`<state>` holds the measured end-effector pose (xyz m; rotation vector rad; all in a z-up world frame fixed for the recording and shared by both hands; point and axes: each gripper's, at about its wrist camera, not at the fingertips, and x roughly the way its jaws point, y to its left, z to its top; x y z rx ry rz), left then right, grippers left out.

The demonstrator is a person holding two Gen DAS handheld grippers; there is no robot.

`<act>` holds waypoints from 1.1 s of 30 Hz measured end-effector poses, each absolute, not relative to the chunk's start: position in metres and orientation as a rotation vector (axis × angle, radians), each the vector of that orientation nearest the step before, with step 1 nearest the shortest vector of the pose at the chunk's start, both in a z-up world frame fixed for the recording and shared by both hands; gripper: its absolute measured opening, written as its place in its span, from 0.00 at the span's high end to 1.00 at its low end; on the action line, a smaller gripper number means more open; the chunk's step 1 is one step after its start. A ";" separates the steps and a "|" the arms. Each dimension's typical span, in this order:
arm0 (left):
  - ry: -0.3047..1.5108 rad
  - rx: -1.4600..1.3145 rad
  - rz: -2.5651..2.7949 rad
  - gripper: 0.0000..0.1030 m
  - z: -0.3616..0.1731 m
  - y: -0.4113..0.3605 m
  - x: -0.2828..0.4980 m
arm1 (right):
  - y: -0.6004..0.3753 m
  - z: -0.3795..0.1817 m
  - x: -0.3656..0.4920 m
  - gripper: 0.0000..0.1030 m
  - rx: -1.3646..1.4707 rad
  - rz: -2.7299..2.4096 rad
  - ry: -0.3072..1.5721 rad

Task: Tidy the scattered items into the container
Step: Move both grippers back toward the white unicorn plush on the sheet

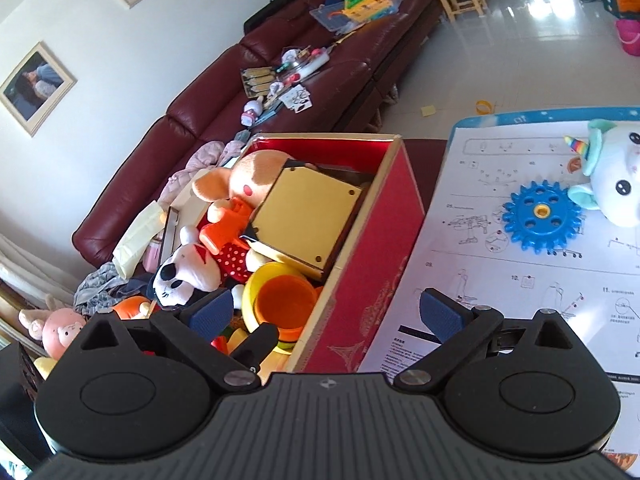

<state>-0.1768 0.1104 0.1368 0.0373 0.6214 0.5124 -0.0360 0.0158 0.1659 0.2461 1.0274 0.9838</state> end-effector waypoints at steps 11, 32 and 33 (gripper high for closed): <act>0.663 0.101 0.405 0.00 0.130 0.083 -0.142 | -0.029 0.133 -0.003 0.03 0.367 0.812 1.083; 0.883 0.038 0.015 0.00 0.053 0.001 -0.018 | -0.194 0.044 0.051 0.03 0.489 0.317 1.144; 0.883 0.023 0.012 0.00 0.047 -0.002 -0.010 | -0.195 0.042 0.053 0.03 0.486 0.310 1.139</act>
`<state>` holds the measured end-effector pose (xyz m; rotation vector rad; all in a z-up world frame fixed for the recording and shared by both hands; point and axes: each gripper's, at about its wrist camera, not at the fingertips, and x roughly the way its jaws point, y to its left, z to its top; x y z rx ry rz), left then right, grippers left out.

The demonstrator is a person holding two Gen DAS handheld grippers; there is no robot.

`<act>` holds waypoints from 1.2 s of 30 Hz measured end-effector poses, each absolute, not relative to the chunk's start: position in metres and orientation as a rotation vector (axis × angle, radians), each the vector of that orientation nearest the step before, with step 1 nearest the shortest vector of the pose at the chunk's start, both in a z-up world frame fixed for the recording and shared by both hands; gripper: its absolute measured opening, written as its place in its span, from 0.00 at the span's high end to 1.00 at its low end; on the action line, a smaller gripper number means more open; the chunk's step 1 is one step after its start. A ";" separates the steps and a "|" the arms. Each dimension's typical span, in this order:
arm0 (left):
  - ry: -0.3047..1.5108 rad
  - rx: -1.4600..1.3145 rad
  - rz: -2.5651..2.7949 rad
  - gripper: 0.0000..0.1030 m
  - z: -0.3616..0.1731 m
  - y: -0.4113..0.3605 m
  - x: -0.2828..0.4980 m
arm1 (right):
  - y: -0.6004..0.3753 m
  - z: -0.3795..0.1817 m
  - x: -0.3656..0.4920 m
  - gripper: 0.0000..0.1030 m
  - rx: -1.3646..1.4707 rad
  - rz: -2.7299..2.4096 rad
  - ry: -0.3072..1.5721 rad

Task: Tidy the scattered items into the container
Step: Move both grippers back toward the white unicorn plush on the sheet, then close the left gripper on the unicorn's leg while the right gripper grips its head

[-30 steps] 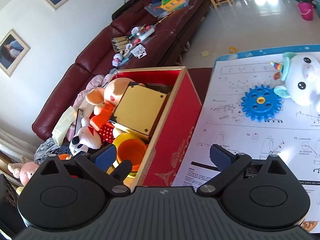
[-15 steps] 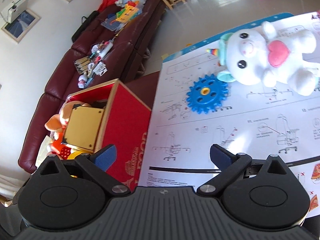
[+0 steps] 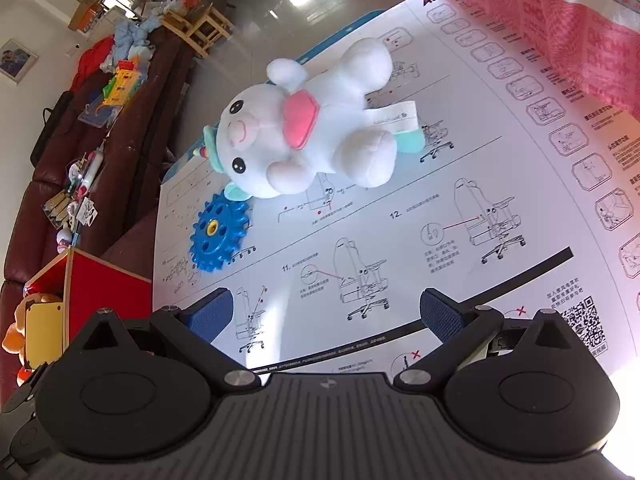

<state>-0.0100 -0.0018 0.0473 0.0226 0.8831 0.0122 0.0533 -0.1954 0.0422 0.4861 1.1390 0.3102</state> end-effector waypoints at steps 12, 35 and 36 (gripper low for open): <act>0.909 -0.039 -0.015 0.00 0.005 -0.024 0.061 | -0.211 0.032 0.096 0.03 0.399 0.239 1.080; 0.922 -0.027 0.005 0.23 -0.054 -0.055 0.152 | -0.194 0.014 0.220 0.03 0.513 0.185 0.989; 0.934 -0.047 -0.002 0.25 -0.057 -0.053 0.155 | -0.191 0.009 0.224 0.05 0.519 0.190 0.995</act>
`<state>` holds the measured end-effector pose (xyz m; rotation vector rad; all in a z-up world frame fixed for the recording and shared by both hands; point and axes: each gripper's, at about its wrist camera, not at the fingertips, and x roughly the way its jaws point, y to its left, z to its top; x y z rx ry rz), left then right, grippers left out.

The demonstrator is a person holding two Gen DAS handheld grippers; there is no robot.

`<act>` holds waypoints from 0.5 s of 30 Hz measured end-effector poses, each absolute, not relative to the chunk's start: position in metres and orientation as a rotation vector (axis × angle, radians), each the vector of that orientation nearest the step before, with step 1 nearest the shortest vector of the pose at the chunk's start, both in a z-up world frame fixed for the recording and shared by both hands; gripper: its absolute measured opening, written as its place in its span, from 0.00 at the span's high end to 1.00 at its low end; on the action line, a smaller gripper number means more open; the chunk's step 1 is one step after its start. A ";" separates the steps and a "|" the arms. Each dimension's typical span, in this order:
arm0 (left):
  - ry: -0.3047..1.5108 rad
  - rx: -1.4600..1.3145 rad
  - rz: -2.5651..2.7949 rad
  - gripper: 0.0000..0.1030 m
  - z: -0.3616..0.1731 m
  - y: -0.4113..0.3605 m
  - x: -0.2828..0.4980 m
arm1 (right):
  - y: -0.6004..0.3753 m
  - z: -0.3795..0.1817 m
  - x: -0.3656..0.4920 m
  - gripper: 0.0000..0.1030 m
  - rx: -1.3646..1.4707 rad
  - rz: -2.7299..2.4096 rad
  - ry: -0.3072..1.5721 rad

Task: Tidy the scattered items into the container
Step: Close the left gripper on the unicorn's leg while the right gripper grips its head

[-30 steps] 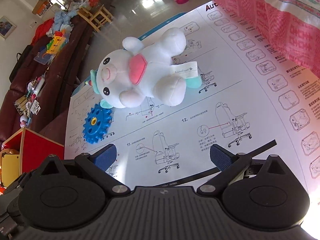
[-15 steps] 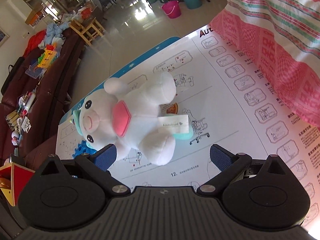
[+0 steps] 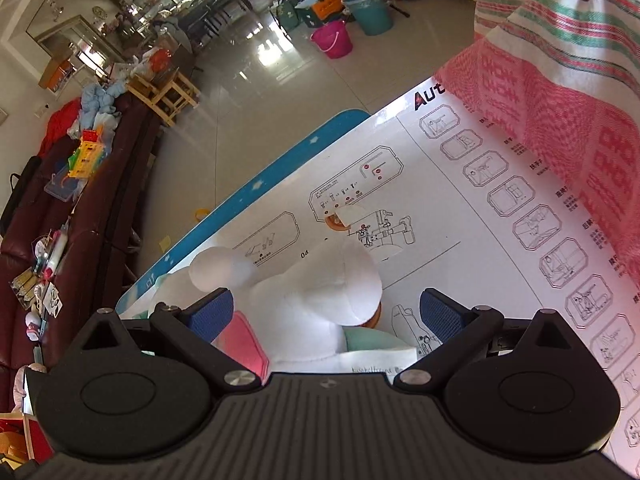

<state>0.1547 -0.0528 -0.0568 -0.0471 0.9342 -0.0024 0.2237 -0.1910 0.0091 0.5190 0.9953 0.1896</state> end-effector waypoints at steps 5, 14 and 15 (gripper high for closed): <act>0.956 -0.052 -0.014 0.59 -0.063 -0.048 0.162 | -0.177 -0.005 0.221 0.28 0.535 0.222 1.013; 1.009 -0.051 -0.075 0.78 -0.061 -0.027 0.146 | -0.172 0.002 0.183 0.47 0.563 0.269 1.095; 1.014 -0.044 -0.081 0.78 -0.060 -0.024 0.141 | -0.171 0.002 0.176 0.48 0.567 0.281 1.110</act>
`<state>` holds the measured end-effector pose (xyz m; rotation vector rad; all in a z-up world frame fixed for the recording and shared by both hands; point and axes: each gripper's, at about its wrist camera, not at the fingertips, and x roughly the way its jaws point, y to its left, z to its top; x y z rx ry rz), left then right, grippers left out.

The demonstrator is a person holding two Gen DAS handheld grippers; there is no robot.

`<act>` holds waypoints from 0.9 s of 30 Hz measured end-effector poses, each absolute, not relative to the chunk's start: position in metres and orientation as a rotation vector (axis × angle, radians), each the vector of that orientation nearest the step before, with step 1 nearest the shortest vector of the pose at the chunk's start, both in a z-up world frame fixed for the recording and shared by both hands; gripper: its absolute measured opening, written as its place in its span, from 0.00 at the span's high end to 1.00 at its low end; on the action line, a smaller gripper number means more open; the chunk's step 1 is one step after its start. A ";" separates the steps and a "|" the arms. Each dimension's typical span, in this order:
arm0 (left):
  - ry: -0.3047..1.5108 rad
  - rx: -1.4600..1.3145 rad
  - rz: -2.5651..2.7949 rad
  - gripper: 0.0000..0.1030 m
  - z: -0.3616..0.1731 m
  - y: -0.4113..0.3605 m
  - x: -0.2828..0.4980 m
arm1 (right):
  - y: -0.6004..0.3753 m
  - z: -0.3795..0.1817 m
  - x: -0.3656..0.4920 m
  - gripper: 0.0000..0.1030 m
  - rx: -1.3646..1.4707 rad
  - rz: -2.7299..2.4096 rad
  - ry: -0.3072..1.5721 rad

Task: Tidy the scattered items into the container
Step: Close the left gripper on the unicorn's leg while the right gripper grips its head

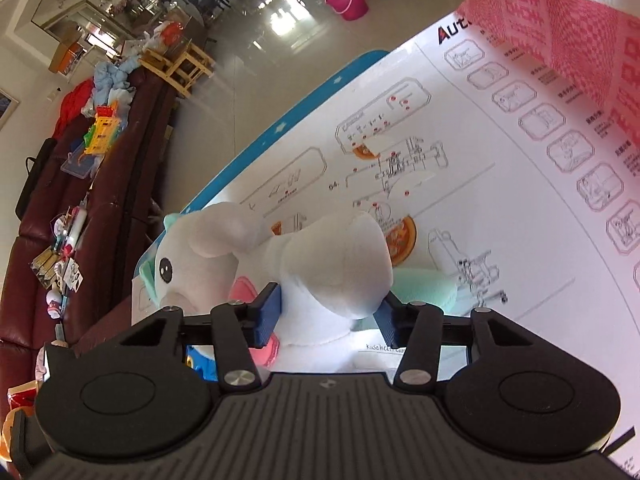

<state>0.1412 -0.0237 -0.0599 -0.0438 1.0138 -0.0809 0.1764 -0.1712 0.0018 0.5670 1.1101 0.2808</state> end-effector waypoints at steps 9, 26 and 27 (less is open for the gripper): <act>1.059 -0.010 -0.127 0.79 -0.048 0.006 0.066 | -0.153 -0.004 0.088 0.65 0.526 0.401 1.226; 1.077 -0.068 -0.148 0.78 -0.045 0.048 -0.014 | -0.147 0.072 0.026 0.54 0.319 0.527 1.069; 1.081 -0.077 -0.145 0.77 -0.047 0.050 -0.013 | -0.144 0.079 0.026 0.42 0.300 0.534 1.034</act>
